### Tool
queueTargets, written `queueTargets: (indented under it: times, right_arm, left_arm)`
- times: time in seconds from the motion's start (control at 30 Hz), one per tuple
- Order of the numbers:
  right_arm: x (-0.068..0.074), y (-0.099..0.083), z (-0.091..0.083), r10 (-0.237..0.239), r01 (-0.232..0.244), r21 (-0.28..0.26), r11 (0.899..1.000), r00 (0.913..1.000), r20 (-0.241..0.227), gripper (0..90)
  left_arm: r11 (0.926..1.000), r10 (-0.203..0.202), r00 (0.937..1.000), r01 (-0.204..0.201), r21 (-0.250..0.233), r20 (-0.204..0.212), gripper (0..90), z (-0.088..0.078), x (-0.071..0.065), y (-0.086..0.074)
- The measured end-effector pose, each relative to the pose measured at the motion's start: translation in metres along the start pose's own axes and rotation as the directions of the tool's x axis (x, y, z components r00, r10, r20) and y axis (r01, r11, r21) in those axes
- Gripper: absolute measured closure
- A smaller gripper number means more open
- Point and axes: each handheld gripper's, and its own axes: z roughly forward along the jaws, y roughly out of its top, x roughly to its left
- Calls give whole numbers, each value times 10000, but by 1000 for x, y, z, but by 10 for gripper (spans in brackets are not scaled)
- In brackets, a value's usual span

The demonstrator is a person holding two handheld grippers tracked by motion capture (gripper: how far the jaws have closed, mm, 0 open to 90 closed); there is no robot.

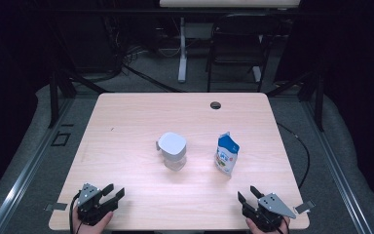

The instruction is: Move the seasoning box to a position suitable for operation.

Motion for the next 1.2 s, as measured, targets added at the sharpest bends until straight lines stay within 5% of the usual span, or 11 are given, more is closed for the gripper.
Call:
queueTargets:
  times: [0.6, 1.2]
  right_arm:
    - [-3, -5, -5, 115, -115, -82, 9999, 9999, -1, 474]
    - [-2, -6, -9, 108, -108, -134, 9999, 9999, 57, 456]
  left_arm:
    - [9998, 144, 9994, -140, -126, 317, 466, 6, -9, 14]
    - [9990, 450, 9948, -443, -100, 912, 546, 26, -21, 59]
